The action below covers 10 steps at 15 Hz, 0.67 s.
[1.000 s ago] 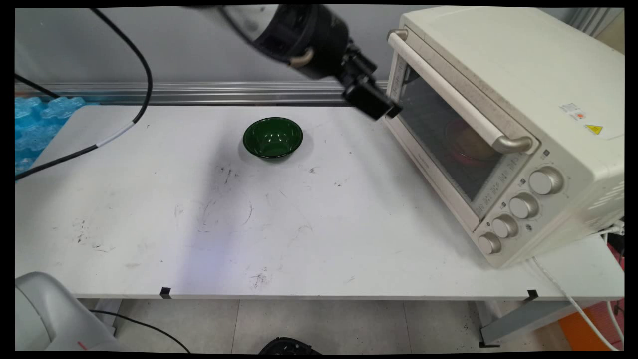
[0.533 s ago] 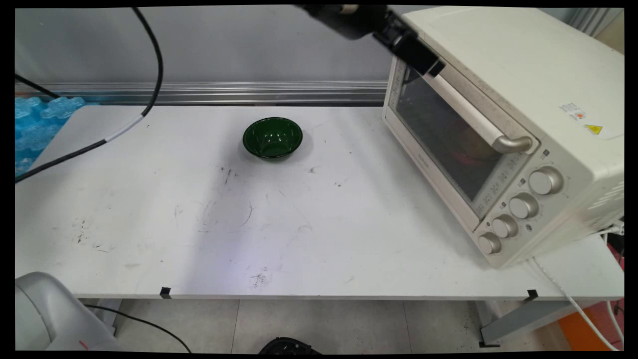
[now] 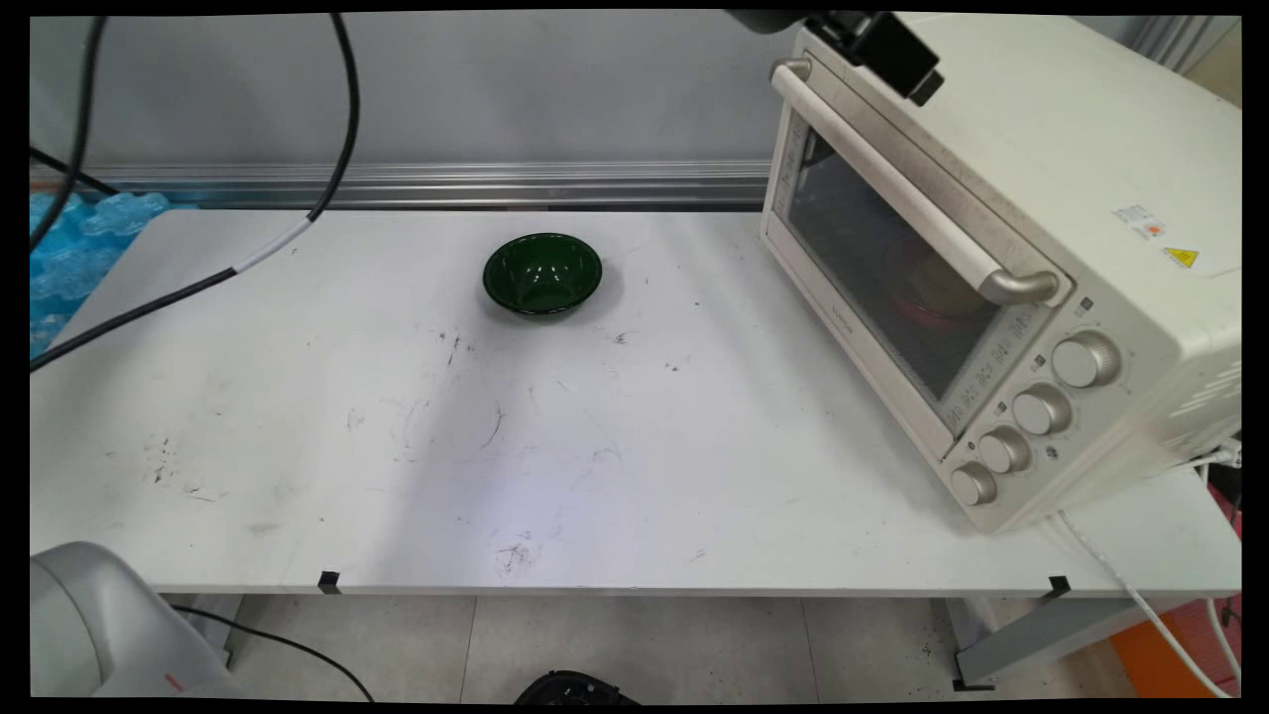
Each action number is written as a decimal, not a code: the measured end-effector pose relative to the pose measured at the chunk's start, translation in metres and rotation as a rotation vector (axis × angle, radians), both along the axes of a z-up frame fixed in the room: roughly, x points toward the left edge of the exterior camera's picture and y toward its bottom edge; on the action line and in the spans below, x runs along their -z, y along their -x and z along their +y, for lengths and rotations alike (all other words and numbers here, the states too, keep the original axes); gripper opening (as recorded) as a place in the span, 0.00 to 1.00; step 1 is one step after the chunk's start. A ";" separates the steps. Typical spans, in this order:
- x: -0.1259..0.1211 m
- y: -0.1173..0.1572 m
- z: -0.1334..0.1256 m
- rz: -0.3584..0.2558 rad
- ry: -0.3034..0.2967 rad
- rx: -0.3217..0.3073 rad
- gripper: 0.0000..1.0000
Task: Open the oven
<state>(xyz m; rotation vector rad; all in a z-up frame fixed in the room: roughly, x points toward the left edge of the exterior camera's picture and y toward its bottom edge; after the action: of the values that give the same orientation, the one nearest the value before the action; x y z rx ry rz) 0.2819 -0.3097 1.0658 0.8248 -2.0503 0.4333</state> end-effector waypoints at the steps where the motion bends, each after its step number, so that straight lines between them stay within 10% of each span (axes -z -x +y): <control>1: 0.000 0.003 -0.007 -0.001 0.000 -0.002 1.00; 5: 0.004 0.014 -0.028 -0.030 -0.001 -0.003 1.00; 6: 0.006 0.017 -0.033 -0.041 -0.003 -0.001 0.00; 10: 0.012 0.024 -0.045 -0.074 -0.012 0.004 0.00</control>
<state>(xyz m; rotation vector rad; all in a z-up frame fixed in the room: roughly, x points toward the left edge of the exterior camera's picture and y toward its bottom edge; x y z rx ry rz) 0.2578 -0.3551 1.0536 0.8225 -2.1245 0.4560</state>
